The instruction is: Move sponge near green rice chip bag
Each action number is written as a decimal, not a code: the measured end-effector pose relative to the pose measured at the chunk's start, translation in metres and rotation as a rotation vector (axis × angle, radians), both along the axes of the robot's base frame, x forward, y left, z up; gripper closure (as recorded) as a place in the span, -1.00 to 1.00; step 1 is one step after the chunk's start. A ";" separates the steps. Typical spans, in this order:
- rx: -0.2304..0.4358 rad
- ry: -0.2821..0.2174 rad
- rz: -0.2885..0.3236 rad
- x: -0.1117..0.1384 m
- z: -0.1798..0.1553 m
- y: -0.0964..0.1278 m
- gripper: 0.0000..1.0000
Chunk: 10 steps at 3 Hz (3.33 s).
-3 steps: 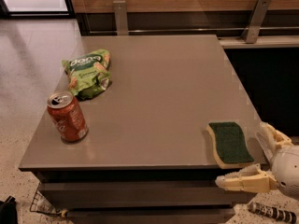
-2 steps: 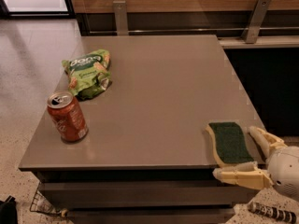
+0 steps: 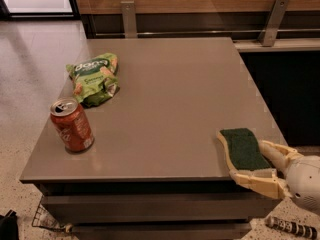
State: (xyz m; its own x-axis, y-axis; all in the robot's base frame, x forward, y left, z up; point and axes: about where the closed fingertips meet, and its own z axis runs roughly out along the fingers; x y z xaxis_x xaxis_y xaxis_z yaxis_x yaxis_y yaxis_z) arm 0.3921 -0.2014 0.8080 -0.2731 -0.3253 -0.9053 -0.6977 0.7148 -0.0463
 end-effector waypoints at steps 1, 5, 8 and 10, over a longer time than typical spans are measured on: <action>-0.002 -0.002 0.004 0.000 0.001 0.002 0.77; -0.107 -0.054 0.158 0.085 0.079 0.048 1.00; -0.169 -0.001 0.316 0.210 0.086 0.181 1.00; -0.074 -0.006 0.295 0.252 0.071 0.237 1.00</action>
Offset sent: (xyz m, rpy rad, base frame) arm 0.0002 0.0017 0.0010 -0.0018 -0.0015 0.0034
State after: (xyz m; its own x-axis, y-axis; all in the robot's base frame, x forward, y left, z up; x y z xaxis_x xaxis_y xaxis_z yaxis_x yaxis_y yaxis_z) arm 0.6437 0.0351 0.8788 -0.1514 -0.4545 -0.8778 -0.8745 0.4755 -0.0954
